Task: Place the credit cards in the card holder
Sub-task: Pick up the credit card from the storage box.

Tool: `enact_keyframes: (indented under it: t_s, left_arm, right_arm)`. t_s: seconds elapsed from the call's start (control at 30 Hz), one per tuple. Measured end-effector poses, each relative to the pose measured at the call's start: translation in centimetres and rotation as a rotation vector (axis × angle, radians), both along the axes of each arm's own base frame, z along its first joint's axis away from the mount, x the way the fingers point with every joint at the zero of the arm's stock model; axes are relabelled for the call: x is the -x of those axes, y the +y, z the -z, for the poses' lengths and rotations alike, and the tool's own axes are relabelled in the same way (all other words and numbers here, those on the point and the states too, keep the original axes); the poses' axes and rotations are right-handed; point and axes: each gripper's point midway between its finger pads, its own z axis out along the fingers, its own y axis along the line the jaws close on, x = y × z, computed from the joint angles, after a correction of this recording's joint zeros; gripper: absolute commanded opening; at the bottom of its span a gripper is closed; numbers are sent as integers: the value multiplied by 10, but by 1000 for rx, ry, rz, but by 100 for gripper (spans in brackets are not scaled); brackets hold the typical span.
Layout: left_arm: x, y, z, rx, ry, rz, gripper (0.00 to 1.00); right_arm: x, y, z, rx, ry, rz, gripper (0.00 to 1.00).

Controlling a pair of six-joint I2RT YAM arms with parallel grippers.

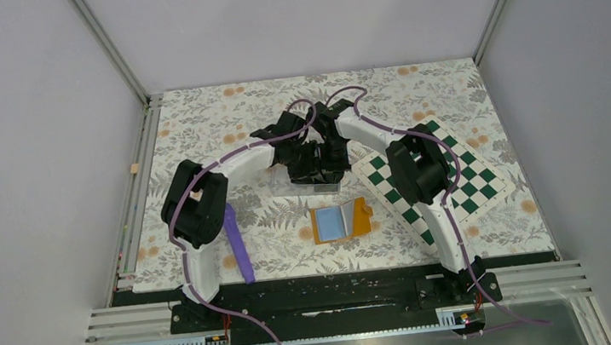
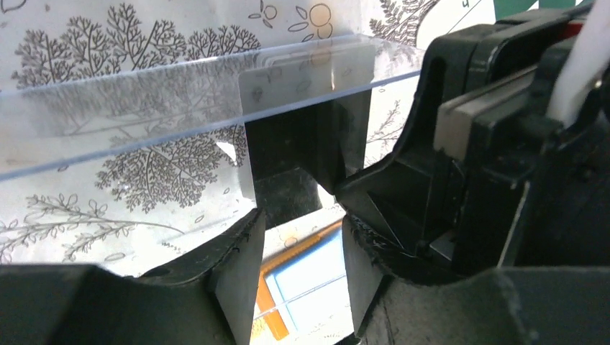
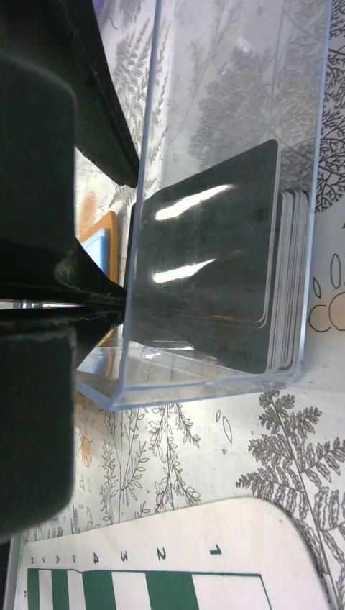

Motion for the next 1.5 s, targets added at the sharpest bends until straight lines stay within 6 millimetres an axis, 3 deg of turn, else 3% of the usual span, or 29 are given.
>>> enact_keyframes:
  t_s: [0.27, 0.4, 0.57, 0.77, 0.93, 1.13, 1.2, 1.27, 1.3, 1.5]
  left_arm:
    - [6, 2, -3, -27, 19, 12, 40]
    - [7, 1, -3, -30, 18, 16, 48]
    - [6, 4, -1, -47, 18, 3, 48]
    - [4, 1, 7, -46, 25, -3, 39]
    - [3, -4, 11, -28, 33, -6, 19]
    - [4, -8, 10, -24, 29, -1, 13]
    - [4, -8, 10, -22, 28, -1, 18]
    - [4, -7, 10, -25, 27, -1, 37]
    - [4, -7, 11, -29, 28, -5, 41]
    - [0, 5, 14, -95, 15, -42, 43]
  right_arm:
    - [0, 0, 1, -5, 5, 2, 0]
    - [1, 0, 1, -7, 7, 4, 0]
    - [0, 0, 1, -14, 11, 6, 0]
    - [0, 1, 1, -21, 14, 7, 0]
    - [1, 1, 1, -25, 16, 7, 0]
    - [1, 2, 1, -28, 17, 8, 0]
    - [0, 1, 1, -28, 17, 9, 0]
    - [0, 1, 1, -28, 17, 9, 0]
    - [0, 1, 1, -28, 18, 9, 0]
    - [1, 2, 1, -34, 20, 7, 0]
